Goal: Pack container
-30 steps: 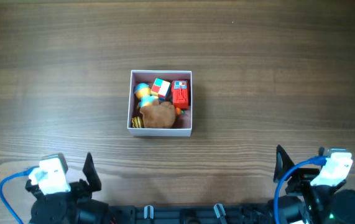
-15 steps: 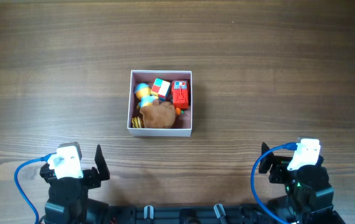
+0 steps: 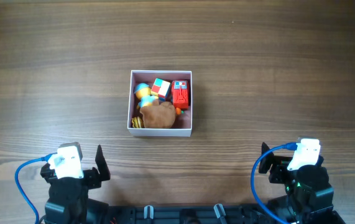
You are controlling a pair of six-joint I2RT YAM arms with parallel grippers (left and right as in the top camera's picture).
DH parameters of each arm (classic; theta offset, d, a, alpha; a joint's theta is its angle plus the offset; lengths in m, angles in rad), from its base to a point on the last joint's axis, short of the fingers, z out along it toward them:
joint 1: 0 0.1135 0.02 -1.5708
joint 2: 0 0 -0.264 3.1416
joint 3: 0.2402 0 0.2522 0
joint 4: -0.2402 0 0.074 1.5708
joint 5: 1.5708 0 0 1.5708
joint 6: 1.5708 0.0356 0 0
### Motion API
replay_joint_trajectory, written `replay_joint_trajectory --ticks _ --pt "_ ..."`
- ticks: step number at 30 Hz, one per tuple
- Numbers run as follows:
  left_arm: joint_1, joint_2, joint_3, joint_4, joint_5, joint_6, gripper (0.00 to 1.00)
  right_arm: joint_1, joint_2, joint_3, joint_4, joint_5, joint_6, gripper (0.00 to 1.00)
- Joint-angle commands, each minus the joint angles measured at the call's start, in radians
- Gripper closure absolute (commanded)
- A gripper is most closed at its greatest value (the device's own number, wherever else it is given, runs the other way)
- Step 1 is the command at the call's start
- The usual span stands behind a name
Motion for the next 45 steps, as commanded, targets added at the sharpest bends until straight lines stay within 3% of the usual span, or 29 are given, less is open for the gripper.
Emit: replay_joint_trajectory --ticks 1,5,8,12,17,21,45 --pt "-0.005 -0.004 -0.008 -0.001 0.005 0.016 0.00 0.005 -0.010 -0.002 0.006 0.021 -0.011 0.00" --pt "-0.005 -0.004 -0.008 -0.001 0.005 0.016 0.00 -0.017 -0.017 -0.002 0.006 0.021 -0.011 0.00" --pt "-0.005 -0.004 -0.008 -0.001 0.005 0.016 0.00 -0.089 -0.106 -0.013 0.032 -0.156 -0.079 0.00" --pt "-0.005 -0.004 -0.008 -0.001 0.005 0.016 0.00 -0.154 -0.127 -0.151 0.335 -0.283 -0.196 0.00" --pt "-0.005 -0.004 -0.008 -0.001 0.005 0.016 0.00 -0.175 -0.127 -0.362 0.793 -0.287 -0.214 0.00" --pt "-0.005 -0.004 -0.008 -0.001 0.005 0.016 0.00 -0.210 -0.127 -0.460 0.948 -0.287 -0.275 0.00" --pt "-0.005 -0.004 -0.008 -0.001 0.005 0.016 0.00 -0.218 -0.123 -0.478 0.958 -0.299 -0.282 0.00"
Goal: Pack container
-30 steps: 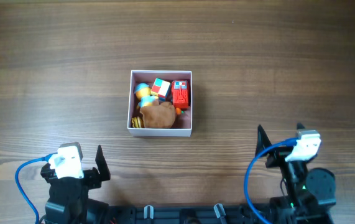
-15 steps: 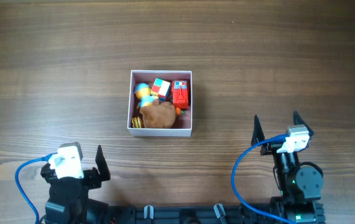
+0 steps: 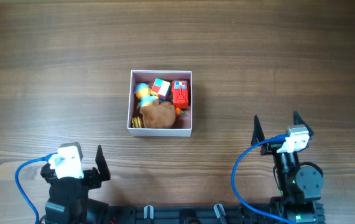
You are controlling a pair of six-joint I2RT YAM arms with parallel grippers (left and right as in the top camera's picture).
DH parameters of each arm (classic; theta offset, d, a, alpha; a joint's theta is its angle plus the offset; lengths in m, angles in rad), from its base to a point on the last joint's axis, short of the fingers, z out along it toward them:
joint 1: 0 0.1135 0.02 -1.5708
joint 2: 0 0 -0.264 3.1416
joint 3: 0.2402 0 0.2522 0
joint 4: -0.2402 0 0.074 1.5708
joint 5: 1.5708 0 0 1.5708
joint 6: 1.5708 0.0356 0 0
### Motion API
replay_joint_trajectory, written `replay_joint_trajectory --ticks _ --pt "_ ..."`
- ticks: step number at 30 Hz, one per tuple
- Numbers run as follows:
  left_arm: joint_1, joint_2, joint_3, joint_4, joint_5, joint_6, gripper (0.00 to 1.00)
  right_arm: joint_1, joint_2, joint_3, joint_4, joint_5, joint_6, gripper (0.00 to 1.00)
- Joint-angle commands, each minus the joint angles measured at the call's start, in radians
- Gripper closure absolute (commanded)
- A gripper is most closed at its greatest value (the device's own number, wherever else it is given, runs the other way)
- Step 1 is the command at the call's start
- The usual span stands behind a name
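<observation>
A white open box (image 3: 131, 99) sits at the table's middle. Packed inside are a brown plush (image 3: 158, 116), a red toy (image 3: 180, 94), a multicoloured cube (image 3: 160, 87) and a blue and yellow toy (image 3: 142, 92). My right gripper (image 3: 277, 124) is low at the right, its two fingers spread wide, open and empty, well right of and nearer than the box. My left gripper (image 3: 74, 154) rests at the bottom left, far from the box. One dark finger (image 3: 101, 163) shows out to the side of its wrist camera; the other is hidden, nothing is held.
The wooden table (image 3: 53, 68) spreads around the box on every side. Blue cables (image 3: 242, 177) loop beside both arm bases at the front edge.
My right arm has lifted and reached forward from its rest at the bottom right, so both spread fingers now show. The left arm and the box contents have not moved.
</observation>
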Motion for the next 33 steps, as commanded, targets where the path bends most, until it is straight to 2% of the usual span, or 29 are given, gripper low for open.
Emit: replay_joint_trajectory --ticks 1,5,9,11,15,20,23,26,33 --pt "-0.005 -0.004 -0.006 0.002 0.005 0.016 0.00 -0.007 -0.006 -0.001 0.007 -0.020 -0.010 0.00" --pt "0.047 -0.004 -0.006 -0.014 0.006 0.016 0.00 -0.007 -0.006 -0.001 0.007 -0.021 -0.010 0.00" --pt "0.201 -0.004 -0.007 -0.002 0.245 0.017 0.00 -0.007 -0.006 -0.001 0.007 -0.021 -0.010 0.00" --pt "0.226 -0.014 -0.029 0.063 0.299 0.061 0.00 -0.007 -0.006 -0.001 0.007 -0.021 -0.010 0.00" --pt "0.226 -0.071 -0.212 0.387 0.317 0.098 0.00 -0.007 -0.006 -0.001 0.007 -0.021 -0.010 0.00" --pt "0.226 -0.084 -0.451 0.801 0.449 0.098 0.00 -0.007 -0.006 -0.001 0.007 -0.021 -0.010 0.00" --pt "0.225 -0.088 -0.530 0.965 0.454 0.100 0.00 -0.007 -0.006 -0.001 0.007 -0.020 -0.010 0.00" --pt "0.226 -0.088 -0.530 0.917 0.449 0.121 0.00 -0.007 -0.006 -0.001 0.007 -0.021 -0.010 0.00" --pt "0.224 -0.084 -0.530 0.922 0.466 0.113 0.00 -0.007 -0.006 -0.001 0.007 -0.021 -0.010 0.00"
